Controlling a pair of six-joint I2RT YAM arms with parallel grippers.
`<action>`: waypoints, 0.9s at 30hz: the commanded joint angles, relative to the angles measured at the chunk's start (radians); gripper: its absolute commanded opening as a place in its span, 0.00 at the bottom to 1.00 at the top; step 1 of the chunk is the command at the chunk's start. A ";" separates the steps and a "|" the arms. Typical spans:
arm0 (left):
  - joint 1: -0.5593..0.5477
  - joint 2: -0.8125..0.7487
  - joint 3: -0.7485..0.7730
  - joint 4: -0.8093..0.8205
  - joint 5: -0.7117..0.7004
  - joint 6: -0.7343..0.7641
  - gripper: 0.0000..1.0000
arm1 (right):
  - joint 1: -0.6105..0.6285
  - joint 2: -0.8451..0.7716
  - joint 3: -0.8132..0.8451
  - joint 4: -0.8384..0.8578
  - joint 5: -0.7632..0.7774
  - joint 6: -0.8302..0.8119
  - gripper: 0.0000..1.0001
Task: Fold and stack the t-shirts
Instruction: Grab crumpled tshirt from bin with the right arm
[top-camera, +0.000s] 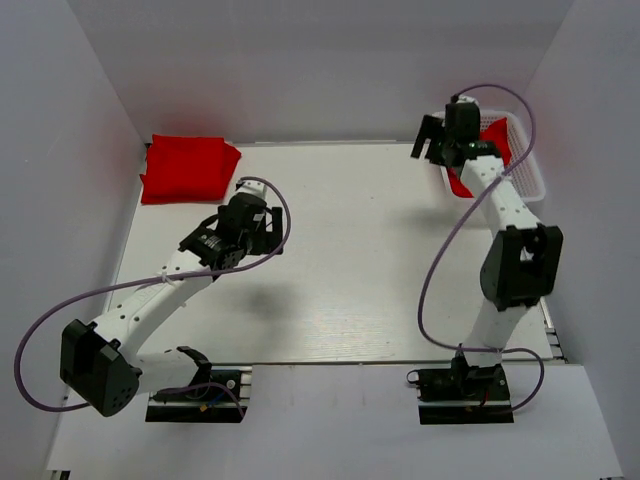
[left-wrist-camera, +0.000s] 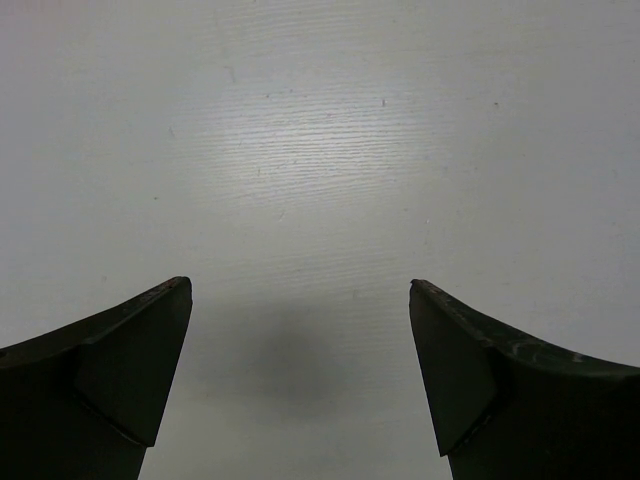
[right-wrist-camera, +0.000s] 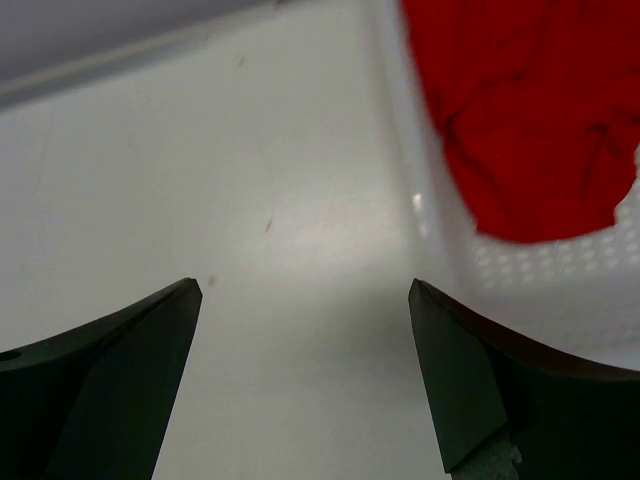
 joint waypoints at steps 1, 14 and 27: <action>0.004 0.001 0.008 0.084 0.054 0.117 1.00 | -0.106 0.174 0.282 -0.162 0.097 0.009 0.90; 0.004 0.179 0.147 0.069 0.068 0.193 1.00 | -0.296 0.649 0.623 0.006 0.076 -0.119 0.90; 0.014 0.236 0.177 0.060 0.111 0.193 1.00 | -0.327 0.746 0.585 0.206 -0.040 -0.060 0.00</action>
